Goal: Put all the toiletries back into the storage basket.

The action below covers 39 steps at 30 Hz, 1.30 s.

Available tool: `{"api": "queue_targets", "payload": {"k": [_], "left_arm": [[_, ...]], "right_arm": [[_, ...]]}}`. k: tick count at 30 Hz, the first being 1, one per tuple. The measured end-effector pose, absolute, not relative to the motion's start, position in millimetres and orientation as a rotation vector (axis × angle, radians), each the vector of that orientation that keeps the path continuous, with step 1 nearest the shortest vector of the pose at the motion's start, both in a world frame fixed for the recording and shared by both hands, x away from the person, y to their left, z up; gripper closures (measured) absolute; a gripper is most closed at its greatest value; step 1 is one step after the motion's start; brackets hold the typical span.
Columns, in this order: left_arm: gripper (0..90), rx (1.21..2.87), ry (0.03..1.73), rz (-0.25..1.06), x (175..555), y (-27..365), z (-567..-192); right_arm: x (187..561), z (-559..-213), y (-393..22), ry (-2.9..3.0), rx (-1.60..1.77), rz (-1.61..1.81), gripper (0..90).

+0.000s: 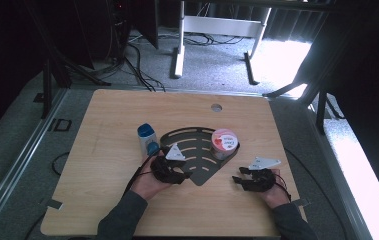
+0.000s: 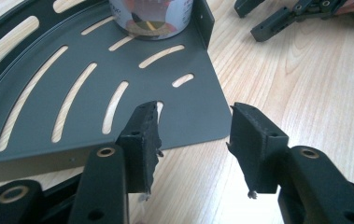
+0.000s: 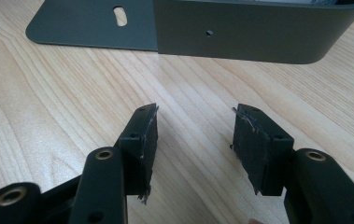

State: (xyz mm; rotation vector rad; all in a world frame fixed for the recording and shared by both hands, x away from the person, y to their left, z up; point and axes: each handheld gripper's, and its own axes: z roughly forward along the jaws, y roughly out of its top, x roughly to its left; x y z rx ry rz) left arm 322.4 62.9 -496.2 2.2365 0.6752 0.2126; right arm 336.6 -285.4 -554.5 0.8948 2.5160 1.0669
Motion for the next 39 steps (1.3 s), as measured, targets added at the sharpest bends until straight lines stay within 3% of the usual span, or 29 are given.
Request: {"api": "queue_targets", "payload": {"k": [9,29,39], "left_arm": [[57.3,2.241,0.653,0.247,314,77,-493],[57.9,2.225,0.701,0.274,303,110,-493],[63.6,2.203,0.714,0.3,298,134,-485]], "right_arm": [[336,-556,-287,2.502,0.894,1.093,50.0],[335,-558,-289,2.486,0.89,1.118,50.3],[335,-558,-290,2.485,0.889,1.122,51.8]]}}
